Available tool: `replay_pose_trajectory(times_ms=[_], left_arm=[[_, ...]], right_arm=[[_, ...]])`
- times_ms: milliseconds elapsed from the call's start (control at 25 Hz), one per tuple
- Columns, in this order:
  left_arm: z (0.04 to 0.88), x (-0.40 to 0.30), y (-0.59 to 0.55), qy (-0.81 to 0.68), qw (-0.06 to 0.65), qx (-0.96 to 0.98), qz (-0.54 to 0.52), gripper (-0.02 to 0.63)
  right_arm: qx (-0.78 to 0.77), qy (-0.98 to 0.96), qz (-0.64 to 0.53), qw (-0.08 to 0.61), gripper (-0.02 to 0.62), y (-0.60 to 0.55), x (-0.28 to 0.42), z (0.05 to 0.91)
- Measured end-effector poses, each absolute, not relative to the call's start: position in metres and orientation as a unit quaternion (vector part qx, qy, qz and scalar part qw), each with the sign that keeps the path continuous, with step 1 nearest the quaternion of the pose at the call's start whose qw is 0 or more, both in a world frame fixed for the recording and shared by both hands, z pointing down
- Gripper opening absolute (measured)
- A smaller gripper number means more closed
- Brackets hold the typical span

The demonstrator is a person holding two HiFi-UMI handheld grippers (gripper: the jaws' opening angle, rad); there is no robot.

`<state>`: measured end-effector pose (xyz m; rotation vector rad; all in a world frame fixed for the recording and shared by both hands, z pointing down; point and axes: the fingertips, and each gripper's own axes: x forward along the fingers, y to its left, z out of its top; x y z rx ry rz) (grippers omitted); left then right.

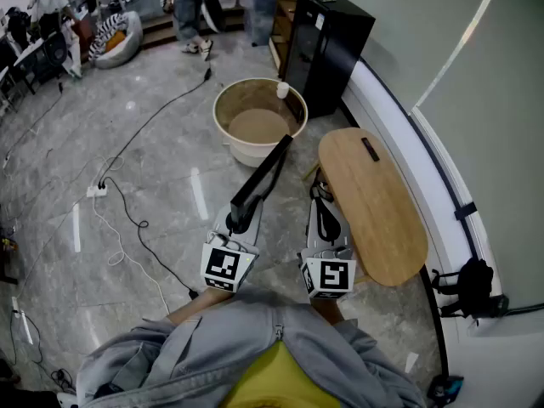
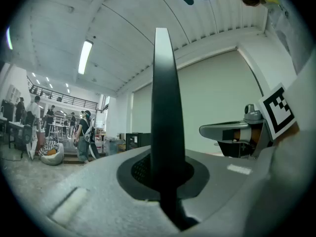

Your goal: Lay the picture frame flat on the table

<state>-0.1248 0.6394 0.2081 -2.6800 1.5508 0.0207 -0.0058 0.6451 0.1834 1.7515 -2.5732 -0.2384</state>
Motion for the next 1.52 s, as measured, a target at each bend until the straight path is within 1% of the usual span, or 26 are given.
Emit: replay_pose_trajectory(times_ms=[200,440,1200,1520], left_arm=[[0.212,-0.127,0.627,0.5,0.022,-0.866,0.005,0.008],[0.227,-0.134,0.581,0.503,0.009,-0.864,0.004,0.008],[0.227,-0.15,0.291,0.472,-0.001,-0.882,0.009,0.008],[0.237,-0.151,0.22,0.455,-0.01,-0.89,0.011,0.008]], right_arm=[[0.563,-0.822,-0.085,0.008,-0.002,0.632,-0.009,0.183],[0.559,-0.824,-0.089,0.011,-0.002,0.59,-0.016,0.192],[0.59,-0.803,-0.073,0.032,-0.002,0.31,-0.028,0.206],[0.609,-0.789,-0.069,0.037,-0.002,0.244,-0.028,0.214]])
